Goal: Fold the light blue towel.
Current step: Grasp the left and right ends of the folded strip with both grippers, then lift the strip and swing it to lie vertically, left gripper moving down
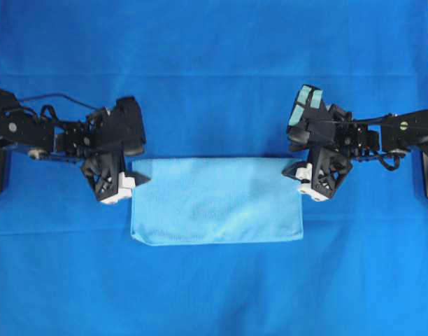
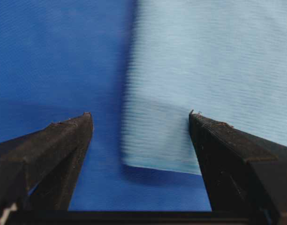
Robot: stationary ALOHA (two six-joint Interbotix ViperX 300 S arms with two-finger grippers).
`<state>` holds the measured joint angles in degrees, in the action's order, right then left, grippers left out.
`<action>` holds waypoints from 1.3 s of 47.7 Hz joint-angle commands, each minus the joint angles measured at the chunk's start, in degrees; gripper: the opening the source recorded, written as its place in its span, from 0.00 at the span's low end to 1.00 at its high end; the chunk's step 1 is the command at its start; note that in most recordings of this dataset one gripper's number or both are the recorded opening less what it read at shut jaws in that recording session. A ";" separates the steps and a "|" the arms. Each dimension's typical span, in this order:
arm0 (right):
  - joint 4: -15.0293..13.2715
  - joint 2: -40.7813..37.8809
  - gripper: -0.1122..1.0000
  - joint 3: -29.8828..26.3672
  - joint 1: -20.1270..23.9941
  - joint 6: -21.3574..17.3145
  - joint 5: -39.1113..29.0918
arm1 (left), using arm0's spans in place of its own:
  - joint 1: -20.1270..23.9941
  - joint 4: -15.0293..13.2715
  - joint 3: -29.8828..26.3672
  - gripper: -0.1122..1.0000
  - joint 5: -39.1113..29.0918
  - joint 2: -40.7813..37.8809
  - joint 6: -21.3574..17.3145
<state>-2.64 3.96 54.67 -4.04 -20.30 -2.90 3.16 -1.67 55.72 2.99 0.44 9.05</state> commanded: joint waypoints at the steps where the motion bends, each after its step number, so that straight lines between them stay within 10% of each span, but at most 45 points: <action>1: 0.00 0.62 0.68 0.00 -0.53 0.00 0.70 | 0.35 0.18 0.26 0.91 2.20 0.53 -0.09; 17: 0.09 0.62 0.65 0.79 -0.62 0.00 0.79 | -0.62 0.09 0.35 0.83 1.05 0.09 0.62; 30: -0.35 0.70 0.13 0.70 -0.26 0.79 1.58 | -2.81 0.18 -1.32 0.23 -7.56 -0.62 -0.35; 62: -1.41 17.05 0.12 -3.34 0.00 0.88 -11.43 | -0.35 0.18 -8.79 0.22 -25.31 16.88 0.35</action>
<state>-3.43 17.31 53.26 -4.22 -19.51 -12.13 2.72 -1.58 49.75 -19.86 13.71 9.23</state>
